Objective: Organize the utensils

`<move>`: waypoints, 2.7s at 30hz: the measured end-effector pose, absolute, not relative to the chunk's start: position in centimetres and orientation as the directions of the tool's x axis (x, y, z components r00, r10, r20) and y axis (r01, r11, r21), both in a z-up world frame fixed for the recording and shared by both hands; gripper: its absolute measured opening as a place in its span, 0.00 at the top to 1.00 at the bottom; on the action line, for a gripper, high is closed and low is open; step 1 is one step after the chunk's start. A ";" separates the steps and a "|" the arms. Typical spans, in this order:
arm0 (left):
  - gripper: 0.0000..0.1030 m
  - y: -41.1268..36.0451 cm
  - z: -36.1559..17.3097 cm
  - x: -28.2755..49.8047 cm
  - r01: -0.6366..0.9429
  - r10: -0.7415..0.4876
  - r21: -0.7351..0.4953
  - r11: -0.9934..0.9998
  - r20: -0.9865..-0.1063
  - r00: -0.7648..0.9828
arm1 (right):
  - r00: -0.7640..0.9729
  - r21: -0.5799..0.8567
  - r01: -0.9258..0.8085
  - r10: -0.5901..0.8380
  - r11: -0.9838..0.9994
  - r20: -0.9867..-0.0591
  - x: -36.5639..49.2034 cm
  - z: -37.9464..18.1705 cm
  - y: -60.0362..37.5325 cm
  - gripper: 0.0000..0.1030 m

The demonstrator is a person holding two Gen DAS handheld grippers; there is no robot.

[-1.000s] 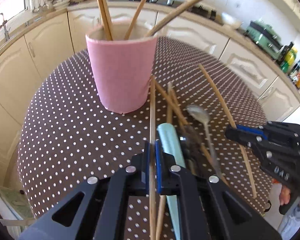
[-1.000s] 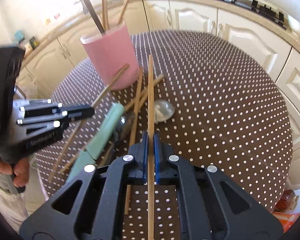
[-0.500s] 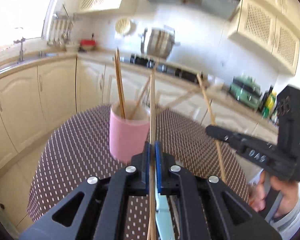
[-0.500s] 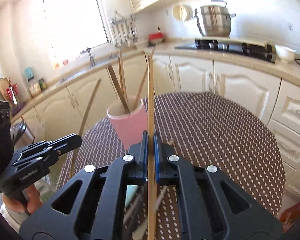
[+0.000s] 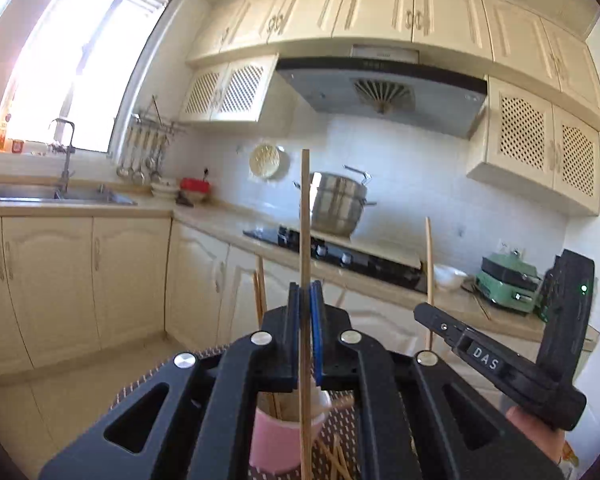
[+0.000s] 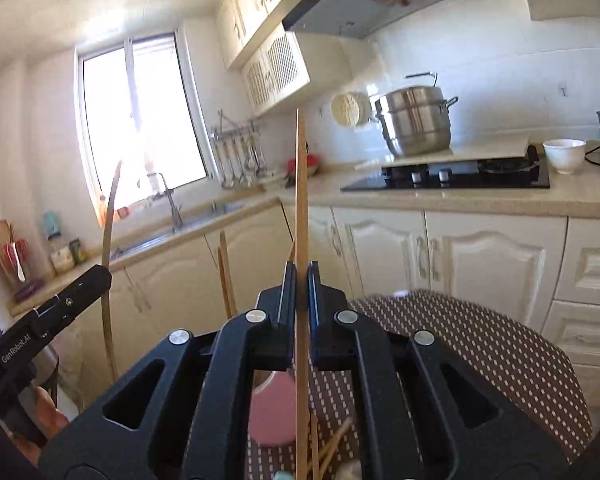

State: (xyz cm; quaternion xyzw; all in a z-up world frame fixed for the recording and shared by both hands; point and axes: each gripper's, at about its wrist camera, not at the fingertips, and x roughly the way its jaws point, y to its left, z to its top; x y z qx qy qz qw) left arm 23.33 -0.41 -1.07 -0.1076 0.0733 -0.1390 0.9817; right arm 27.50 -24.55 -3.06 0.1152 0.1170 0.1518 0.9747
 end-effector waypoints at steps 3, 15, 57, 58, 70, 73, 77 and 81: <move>0.95 -0.5 -0.5 24.8 0.254 -0.281 -0.251 0.934 -0.079 0.956 | 0.926 0.287 -0.292 0.345 0.912 -0.152 29.1 -2.6 -24.4 0.94; 0.95 -1.3 -0.8 29.3 0.234 -0.241 -0.260 0.937 0.007 0.971 | 0.891 0.344 -0.418 0.453 0.841 -0.025 32.9 -2.5 -22.5 0.94; 0.43 -0.1 -3.7 28.5 0.138 -0.181 -0.235 0.962 -0.172 0.968 | 0.888 0.201 -0.412 0.441 0.889 -0.130 30.0 -4.3 -19.7 0.93; 0.42 0.0 -3.6 28.2 0.135 -0.177 -0.231 0.964 -0.172 0.969 | 0.890 0.196 -0.406 0.435 0.893 -0.136 29.8 -4.4 -19.7 0.93; 0.29 0.9 -2.0 24.9 0.100 -0.133 -0.184 0.978 -0.179 0.975 | 0.914 0.194 -0.336 0.368 0.922 -0.167 27.3 -3.3 -20.3 0.90; 0.27 1.1 -1.5 23.7 0.084 -0.114 -0.168 0.982 -0.178 0.977 | 0.918 0.200 -0.333 0.365 0.922 -0.154 26.2 -2.7 -20.5 0.66; 0.22 1.4 -0.9 22.0 0.078 -0.105 -0.158 0.984 -0.169 0.980 | 0.925 0.201 -0.333 0.361 0.921 -0.120 24.4 -1.7 -20.8 0.51; 0.21 1.5 -0.3 20.0 0.064 -0.086 -0.133 0.989 -0.163 0.983 | 0.930 0.200 -0.330 0.353 0.923 -0.097 22.6 -0.8 -21.2 0.44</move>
